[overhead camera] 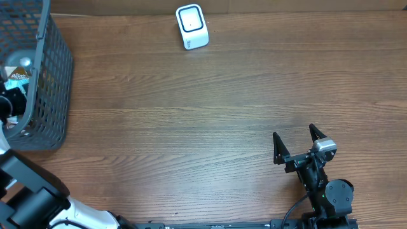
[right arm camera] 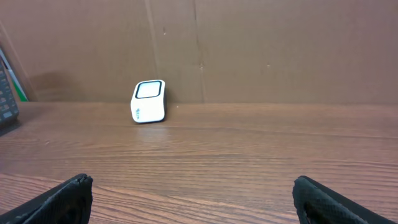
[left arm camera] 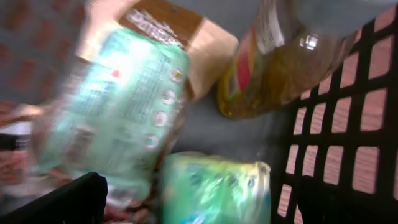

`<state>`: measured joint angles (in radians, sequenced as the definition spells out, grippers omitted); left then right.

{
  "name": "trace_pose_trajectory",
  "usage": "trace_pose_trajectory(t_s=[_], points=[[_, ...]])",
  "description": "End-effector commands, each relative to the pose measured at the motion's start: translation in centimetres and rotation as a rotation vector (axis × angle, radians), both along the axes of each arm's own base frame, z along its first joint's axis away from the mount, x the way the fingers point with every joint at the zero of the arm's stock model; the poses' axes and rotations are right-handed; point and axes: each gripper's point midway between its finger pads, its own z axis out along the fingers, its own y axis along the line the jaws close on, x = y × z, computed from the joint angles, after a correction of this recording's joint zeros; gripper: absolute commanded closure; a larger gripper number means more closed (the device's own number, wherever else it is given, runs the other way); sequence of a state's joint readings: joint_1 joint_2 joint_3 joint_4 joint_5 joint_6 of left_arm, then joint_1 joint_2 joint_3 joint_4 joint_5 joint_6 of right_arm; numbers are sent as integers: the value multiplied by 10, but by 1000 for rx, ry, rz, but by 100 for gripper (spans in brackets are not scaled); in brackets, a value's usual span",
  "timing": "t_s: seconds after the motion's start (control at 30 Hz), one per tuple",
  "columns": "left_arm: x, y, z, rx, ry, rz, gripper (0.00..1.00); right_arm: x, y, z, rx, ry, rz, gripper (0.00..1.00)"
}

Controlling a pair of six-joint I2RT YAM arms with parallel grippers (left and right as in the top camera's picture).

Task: Scan the item barcode
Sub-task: 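Lower the left gripper into the basket and grasp the green-capped tissue pack, then lift the held pack out of the basket toward the table centre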

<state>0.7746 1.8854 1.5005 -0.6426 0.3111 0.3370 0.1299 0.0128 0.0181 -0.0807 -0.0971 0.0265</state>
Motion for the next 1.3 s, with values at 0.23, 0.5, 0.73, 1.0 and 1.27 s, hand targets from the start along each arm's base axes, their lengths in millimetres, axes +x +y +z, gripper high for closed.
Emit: trace_pose_trajectory(t_s=[0.23, 0.5, 0.73, 1.0, 1.27], points=[[-5, -14, -55, -114, 94, -37, 2, 0, -1, -2, -1, -4, -7, 0], [-6, -5, -50, -75, 113, -16, 21, 0, -1, -2, -1, -4, -7, 0], [0, 4, -16, -54, 108, -9, 46, 0, -1, -2, -1, -4, -7, 0], [7, 11, 37, -47, 71, 29, 54, 0, -1, -2, -1, -4, -7, 0], [12, 15, 122, 10, -65, 105, 54, 0, -1, -2, -1, -4, -7, 0]])
